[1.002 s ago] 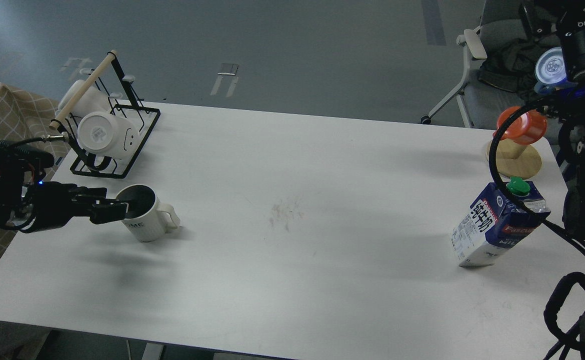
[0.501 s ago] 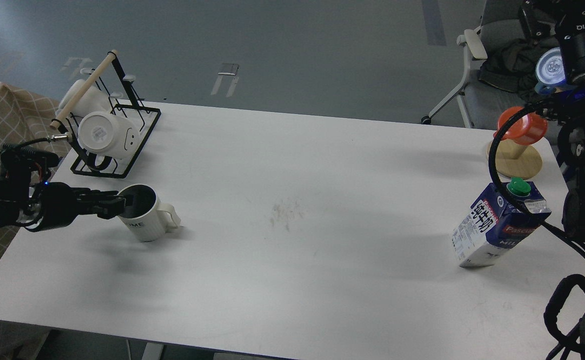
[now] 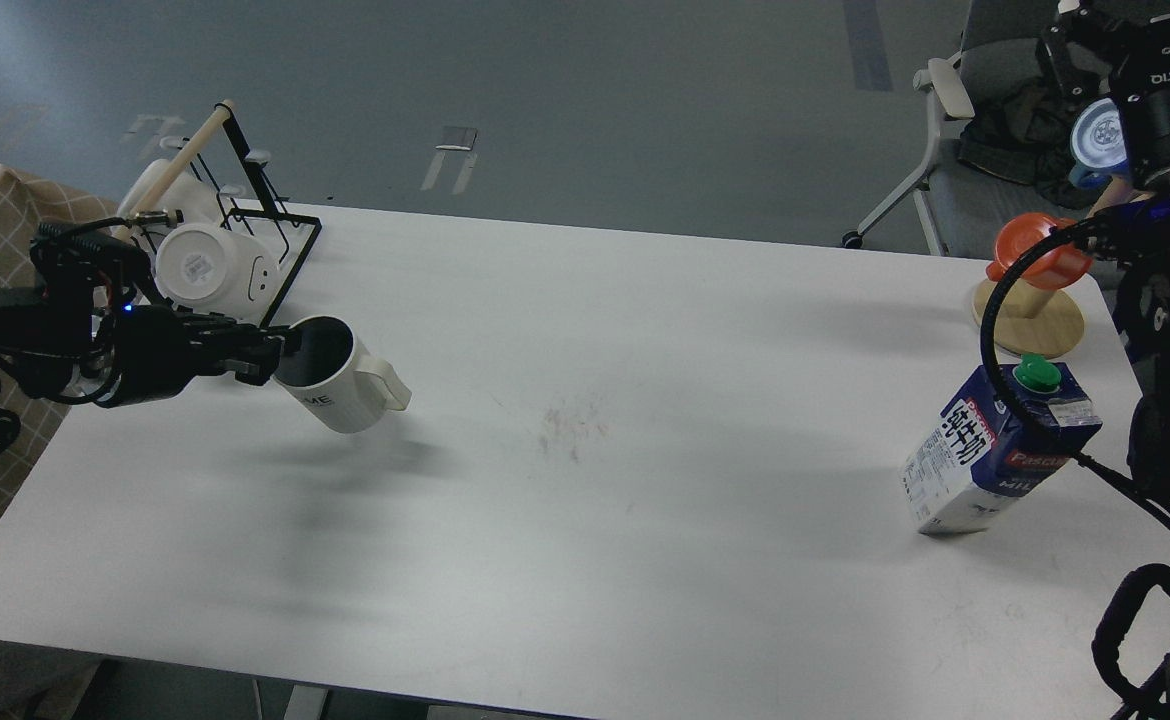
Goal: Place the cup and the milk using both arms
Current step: 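Slide the white mug with the left gripper toward the table center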
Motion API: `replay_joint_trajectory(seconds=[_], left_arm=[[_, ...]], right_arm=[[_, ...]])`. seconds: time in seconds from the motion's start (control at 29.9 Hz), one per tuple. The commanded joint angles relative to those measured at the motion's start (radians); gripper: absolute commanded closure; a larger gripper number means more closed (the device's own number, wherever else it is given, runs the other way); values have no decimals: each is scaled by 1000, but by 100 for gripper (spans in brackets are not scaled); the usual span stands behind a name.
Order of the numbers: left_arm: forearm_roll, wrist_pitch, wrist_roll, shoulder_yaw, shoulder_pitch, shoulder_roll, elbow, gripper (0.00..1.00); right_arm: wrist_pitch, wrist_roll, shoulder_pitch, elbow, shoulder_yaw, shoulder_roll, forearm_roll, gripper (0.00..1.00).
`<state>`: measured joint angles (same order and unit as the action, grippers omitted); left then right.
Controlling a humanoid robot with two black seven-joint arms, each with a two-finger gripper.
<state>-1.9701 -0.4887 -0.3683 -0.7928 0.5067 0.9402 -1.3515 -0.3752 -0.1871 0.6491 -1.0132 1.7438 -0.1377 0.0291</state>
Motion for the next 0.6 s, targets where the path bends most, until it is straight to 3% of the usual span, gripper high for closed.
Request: replay_joint_trajectory(seconds=[0.0, 0.3, 0.57], left_arm=[[-1, 0, 15, 59, 59, -15, -46, 100], [-6, 0, 74, 343, 309, -233, -35, 100], [-6, 0, 133, 475, 384, -400, 11, 100]], right_arm=[[-1, 0, -3, -2, 2, -8, 0, 0], [-4, 0, -14, -2, 6, -57, -2, 0], [-4, 3, -20, -4, 16, -65, -2, 0]])
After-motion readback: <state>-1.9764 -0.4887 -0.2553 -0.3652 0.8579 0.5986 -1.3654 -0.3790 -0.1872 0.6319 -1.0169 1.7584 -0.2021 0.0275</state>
